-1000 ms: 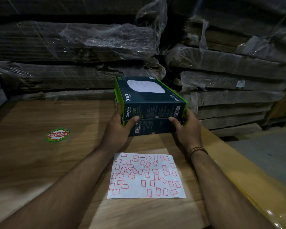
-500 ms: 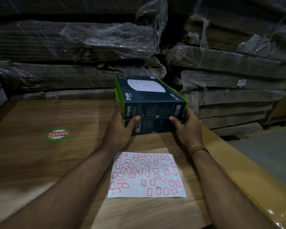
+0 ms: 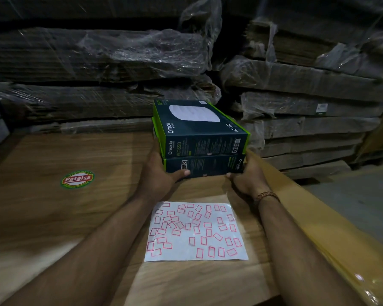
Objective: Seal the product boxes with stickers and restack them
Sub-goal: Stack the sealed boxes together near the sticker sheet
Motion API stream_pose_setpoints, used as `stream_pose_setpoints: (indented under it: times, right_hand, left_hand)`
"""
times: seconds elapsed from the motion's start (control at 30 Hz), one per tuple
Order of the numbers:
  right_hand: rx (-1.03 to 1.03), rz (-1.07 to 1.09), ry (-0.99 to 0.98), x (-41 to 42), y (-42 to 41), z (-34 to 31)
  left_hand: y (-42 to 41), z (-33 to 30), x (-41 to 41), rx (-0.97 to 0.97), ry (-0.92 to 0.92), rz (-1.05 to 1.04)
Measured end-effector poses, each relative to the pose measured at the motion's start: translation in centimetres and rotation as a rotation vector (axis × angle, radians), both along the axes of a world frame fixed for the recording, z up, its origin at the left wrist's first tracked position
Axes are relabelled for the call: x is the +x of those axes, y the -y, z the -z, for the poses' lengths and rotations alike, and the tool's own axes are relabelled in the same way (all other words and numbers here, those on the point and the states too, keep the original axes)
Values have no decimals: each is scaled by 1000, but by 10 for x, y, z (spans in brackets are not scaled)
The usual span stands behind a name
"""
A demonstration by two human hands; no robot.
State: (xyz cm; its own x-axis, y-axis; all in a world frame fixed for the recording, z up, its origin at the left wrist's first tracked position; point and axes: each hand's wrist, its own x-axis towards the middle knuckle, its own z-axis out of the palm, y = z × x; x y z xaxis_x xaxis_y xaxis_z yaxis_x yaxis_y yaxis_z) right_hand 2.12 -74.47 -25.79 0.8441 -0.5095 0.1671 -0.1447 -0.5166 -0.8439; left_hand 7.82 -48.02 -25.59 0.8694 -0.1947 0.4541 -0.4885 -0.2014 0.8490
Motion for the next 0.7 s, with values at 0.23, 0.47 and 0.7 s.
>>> stream_pose_setpoints:
  times: [0.23,0.47,0.7]
  right_hand:
    - [80,23,-25,11,17,12]
    - [94,25,-27,15,18,15]
    - [55,4,-28,1,7,2]
  left_hand:
    - [-2,1,3,62,-87,15]
    - [-2,1,2,87,-91,20]
    - [-4,-3,-1,95,-106,12]
